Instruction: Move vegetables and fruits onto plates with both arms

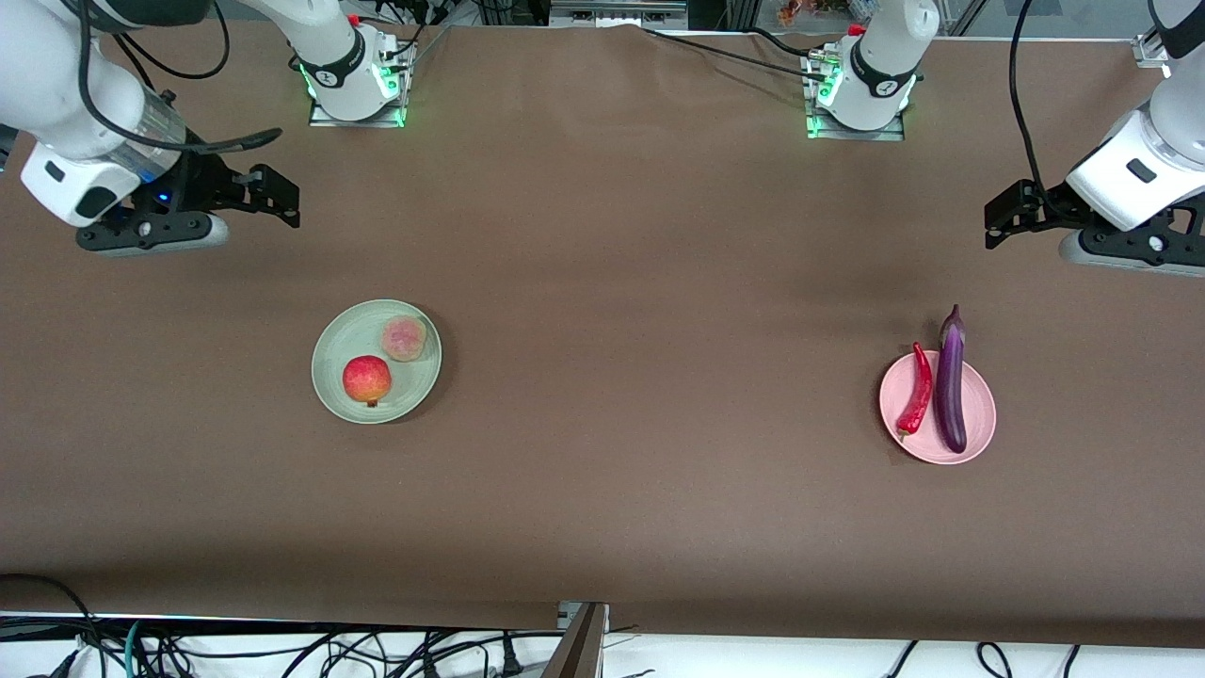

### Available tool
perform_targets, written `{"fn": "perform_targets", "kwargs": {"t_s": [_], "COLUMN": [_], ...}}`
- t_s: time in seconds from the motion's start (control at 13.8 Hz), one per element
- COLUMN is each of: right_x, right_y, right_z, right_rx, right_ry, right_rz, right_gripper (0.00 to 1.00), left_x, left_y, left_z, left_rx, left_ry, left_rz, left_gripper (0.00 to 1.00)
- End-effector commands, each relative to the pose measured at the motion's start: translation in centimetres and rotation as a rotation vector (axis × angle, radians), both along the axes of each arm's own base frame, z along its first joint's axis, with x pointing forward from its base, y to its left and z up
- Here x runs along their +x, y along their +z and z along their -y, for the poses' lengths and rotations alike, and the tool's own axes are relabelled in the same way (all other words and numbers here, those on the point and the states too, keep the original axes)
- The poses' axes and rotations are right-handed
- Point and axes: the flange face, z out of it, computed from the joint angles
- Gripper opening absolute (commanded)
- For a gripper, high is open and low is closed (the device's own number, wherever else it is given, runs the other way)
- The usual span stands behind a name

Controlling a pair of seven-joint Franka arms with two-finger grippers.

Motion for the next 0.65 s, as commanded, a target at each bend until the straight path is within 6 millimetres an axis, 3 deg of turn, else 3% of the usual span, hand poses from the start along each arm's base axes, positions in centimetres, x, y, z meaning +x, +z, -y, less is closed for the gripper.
{"fn": "perform_targets", "kwargs": {"t_s": [0.0,0.36,0.58], "right_x": [0.8,1.6,1.6], "right_y": [-0.3,-0.1,0.5], "right_z": [-0.2,1.5,1.2], "right_rx": [-0.025,-0.028,-0.033], "right_ry": [-0.002,-0.028,-0.021], "right_rz": [-0.013,-0.007,0.003], "right_gripper": [1.0,1.0,1.0], "left_x": [0.0,0.5,1.2], "left_y": [0.8,-0.1,0.3], "left_z": [0.0,0.0,-0.3], "left_rx": [-0.023,-0.025,-0.019], "left_ry": [0.0,0.005,0.009], "left_rz": [0.01,0.001,0.011], "left_gripper": [1.0,1.0,1.0]}}
